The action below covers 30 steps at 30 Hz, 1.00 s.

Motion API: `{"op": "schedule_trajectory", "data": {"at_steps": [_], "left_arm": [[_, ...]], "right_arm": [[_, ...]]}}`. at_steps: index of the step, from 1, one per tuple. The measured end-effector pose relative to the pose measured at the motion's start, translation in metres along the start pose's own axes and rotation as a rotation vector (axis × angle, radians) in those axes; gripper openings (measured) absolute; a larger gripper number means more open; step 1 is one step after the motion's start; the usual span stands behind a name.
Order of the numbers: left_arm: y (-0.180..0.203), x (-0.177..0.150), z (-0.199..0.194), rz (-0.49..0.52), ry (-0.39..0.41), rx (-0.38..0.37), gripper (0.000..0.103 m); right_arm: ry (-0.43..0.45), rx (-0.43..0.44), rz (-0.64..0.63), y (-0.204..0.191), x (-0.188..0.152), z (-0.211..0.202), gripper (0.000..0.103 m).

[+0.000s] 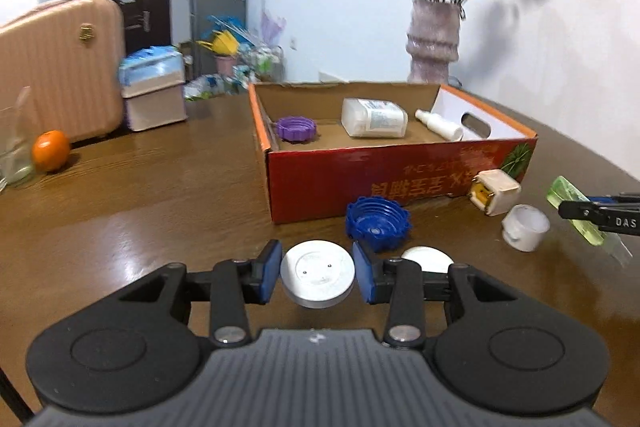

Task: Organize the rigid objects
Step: 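Lift the white cap and green bottle and carry both over the box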

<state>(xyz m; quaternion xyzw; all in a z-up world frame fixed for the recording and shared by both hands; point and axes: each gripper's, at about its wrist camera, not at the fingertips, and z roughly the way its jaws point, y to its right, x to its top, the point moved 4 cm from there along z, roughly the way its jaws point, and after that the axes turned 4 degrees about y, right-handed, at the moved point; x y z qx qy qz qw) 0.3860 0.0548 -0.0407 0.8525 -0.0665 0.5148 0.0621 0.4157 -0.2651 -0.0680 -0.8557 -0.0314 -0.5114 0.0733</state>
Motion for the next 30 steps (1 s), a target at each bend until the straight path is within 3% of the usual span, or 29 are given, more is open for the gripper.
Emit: {"op": "schedule_trajectory", "data": {"at_steps": [6,14,23,30], "left_arm": [[0.014,-0.001,-0.072,-0.052,0.119,0.047,0.040],[0.044,-0.009,-0.165,-0.072,0.273,0.048,0.040],[0.065,-0.031,-0.224,-0.076,0.316,0.020,0.040],[0.064,-0.036,-0.240,-0.080,0.340,0.013,0.040]], "right_arm": [[0.101,0.025,-0.003,-0.010,0.001,-0.067,0.030],[0.235,0.062,0.041,-0.023,-0.005,-0.161,0.030],[0.293,0.091,0.053,-0.032,-0.029,-0.225,0.030],[0.302,0.102,0.058,-0.033,-0.036,-0.238,0.030]]}}
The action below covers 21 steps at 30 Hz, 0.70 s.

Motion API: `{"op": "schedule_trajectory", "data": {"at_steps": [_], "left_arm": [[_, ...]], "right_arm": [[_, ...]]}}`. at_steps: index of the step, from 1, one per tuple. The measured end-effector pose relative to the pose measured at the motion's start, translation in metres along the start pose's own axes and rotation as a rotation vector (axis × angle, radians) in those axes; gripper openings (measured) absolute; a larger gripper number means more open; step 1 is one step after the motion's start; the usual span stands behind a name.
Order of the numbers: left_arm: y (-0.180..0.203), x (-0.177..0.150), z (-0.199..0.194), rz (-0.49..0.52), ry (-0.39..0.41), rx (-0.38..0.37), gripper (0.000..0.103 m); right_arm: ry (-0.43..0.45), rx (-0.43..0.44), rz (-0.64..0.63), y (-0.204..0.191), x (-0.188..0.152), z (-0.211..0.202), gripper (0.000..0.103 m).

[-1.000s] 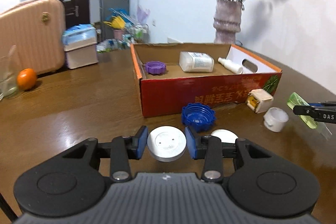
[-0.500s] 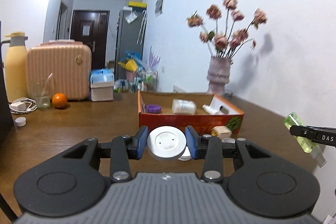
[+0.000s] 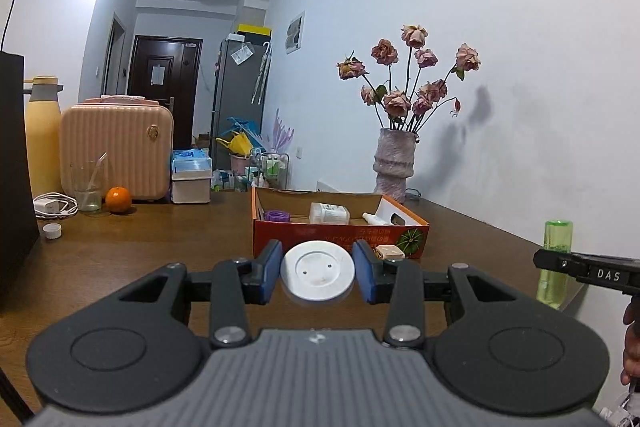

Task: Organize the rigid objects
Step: 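Lift the white cap and green bottle and carry both over the box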

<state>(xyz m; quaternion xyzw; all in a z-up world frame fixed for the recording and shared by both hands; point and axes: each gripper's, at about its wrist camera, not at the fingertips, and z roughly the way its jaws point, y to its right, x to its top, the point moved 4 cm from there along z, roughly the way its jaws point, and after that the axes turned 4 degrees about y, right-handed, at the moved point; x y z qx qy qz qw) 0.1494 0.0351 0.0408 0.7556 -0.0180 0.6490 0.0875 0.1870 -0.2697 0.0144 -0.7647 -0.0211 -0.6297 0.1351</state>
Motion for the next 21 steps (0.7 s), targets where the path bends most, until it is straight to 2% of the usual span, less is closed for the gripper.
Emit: {"op": "schedule_trajectory", "data": {"at_steps": [10,15,21], "left_arm": [[-0.007,-0.007,0.039,-0.003,-0.049,0.004,0.040],[-0.014,0.005,0.093,0.025,-0.062,0.004,0.040],[-0.022,0.032,0.186,0.105,-0.074,-0.004,0.040]], "right_arm": [[-0.047,0.006,-0.002,0.000,-0.011,0.037,0.030],[-0.064,0.025,-0.018,0.002,0.000,0.073,0.030],[-0.050,0.066,-0.068,0.008,0.044,0.139,0.030]]}}
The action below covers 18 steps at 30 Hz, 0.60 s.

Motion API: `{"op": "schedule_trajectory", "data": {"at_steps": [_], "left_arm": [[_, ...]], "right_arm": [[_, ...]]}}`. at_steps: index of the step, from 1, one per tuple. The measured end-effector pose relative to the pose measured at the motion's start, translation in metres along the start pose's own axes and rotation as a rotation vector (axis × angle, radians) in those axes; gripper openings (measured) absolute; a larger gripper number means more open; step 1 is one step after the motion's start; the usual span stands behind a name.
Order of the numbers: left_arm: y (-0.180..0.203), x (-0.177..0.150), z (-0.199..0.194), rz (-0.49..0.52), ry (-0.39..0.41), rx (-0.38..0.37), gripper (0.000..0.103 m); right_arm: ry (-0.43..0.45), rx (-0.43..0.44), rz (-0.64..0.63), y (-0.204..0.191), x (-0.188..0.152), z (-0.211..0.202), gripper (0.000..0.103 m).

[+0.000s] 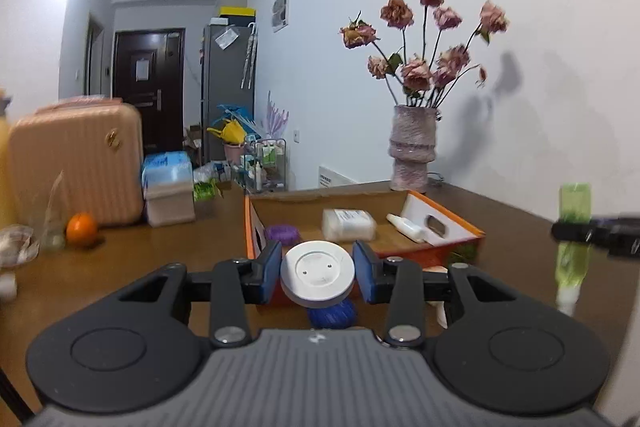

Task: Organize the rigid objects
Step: 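Lift the white cap and green bottle and carry both over the box, then release the white cap into the box while the right tool releases the green bottle inside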

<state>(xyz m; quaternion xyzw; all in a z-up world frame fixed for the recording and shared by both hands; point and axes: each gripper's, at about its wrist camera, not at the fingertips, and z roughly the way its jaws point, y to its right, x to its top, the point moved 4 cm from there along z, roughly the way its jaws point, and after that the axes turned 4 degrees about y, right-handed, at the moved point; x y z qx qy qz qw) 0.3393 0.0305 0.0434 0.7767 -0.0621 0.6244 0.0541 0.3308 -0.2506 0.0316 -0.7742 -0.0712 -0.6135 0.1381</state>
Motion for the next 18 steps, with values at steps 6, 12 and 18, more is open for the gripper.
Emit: {"op": "schedule_trajectory", "data": {"at_steps": [6,12,18], "left_arm": [[-0.023,0.022,0.101,0.008,-0.074,-0.006,0.040],[-0.039,0.017,0.201,0.021,-0.203,-0.028,0.040],[-0.045,0.008,0.267,0.054,-0.324,-0.039,0.040]], "right_arm": [[-0.068,0.039,-0.026,0.025,0.040,0.104,0.030],[-0.216,0.051,-0.012,0.047,0.047,0.213,0.030],[-0.416,0.063,-0.035,0.055,0.034,0.309,0.030]]}}
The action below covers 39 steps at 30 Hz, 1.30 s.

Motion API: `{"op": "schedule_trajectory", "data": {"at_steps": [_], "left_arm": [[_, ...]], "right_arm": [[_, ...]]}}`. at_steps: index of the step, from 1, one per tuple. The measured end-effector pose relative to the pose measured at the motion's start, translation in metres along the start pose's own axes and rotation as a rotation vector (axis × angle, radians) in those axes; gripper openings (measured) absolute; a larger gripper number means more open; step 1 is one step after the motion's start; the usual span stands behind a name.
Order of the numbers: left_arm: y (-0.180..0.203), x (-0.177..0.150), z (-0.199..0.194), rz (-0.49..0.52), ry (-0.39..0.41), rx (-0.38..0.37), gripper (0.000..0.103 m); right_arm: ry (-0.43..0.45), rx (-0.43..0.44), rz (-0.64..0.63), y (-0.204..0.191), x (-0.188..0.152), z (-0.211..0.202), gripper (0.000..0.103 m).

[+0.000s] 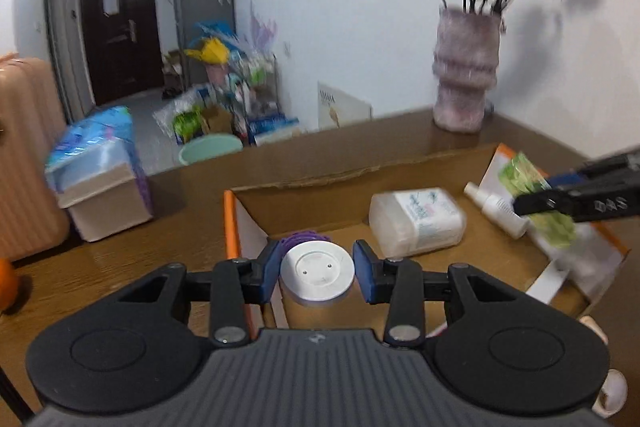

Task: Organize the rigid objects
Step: 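Release the white cap into the box while the right tool releases the green bottle inside, then withdraw both tools from the box toward the items on the table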

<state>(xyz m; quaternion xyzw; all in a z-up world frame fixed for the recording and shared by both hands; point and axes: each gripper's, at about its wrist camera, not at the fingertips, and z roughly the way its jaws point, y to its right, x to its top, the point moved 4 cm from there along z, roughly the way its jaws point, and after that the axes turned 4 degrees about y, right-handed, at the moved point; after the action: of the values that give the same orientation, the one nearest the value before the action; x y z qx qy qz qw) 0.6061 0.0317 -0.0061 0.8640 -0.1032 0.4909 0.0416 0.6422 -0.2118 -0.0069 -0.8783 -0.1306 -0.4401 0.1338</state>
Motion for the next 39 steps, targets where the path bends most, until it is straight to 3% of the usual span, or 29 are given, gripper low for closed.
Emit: {"op": "schedule_trajectory", "data": {"at_steps": [5,7,9,11,15,19,23,33,36,39], "left_arm": [[-0.004,-0.004,0.046,0.008,-0.134,0.008,0.041],[-0.005,-0.006,0.054,0.001,-0.161,-0.016,0.048],[-0.001,-0.008,0.051,0.027,-0.144,-0.021,0.062],[-0.001,-0.008,0.048,0.041,-0.126,-0.003,0.067],[-0.004,-0.007,0.048,0.014,-0.125,-0.007,0.065],[-0.001,-0.007,0.043,0.008,-0.104,0.004,0.064],[-0.008,0.005,0.019,-0.034,-0.067,0.032,0.066],[-0.001,0.054,-0.109,-0.048,0.131,0.066,0.082],[0.008,0.054,-0.150,-0.034,0.215,0.067,0.089],[0.015,0.040,-0.189,-0.077,0.307,0.065,0.091]], "right_arm": [[-0.140,-0.073,-0.029,0.010,0.003,0.062,0.030],[-0.245,-0.098,-0.017,0.016,-0.002,0.087,0.031],[-0.200,-0.121,0.023,0.022,-0.001,0.089,0.029],[-0.232,-0.134,0.058,0.027,-0.004,0.092,0.031],[-0.212,-0.110,0.100,0.032,-0.005,0.085,0.029],[-0.185,-0.139,0.027,0.022,-0.001,0.079,0.035],[-0.119,-0.171,-0.046,0.006,0.017,0.054,0.062],[0.036,-0.186,-0.038,0.002,0.058,-0.061,0.071],[0.103,-0.174,-0.037,-0.005,0.055,-0.104,0.072],[0.218,-0.135,-0.028,-0.017,0.042,-0.146,0.080]]}}
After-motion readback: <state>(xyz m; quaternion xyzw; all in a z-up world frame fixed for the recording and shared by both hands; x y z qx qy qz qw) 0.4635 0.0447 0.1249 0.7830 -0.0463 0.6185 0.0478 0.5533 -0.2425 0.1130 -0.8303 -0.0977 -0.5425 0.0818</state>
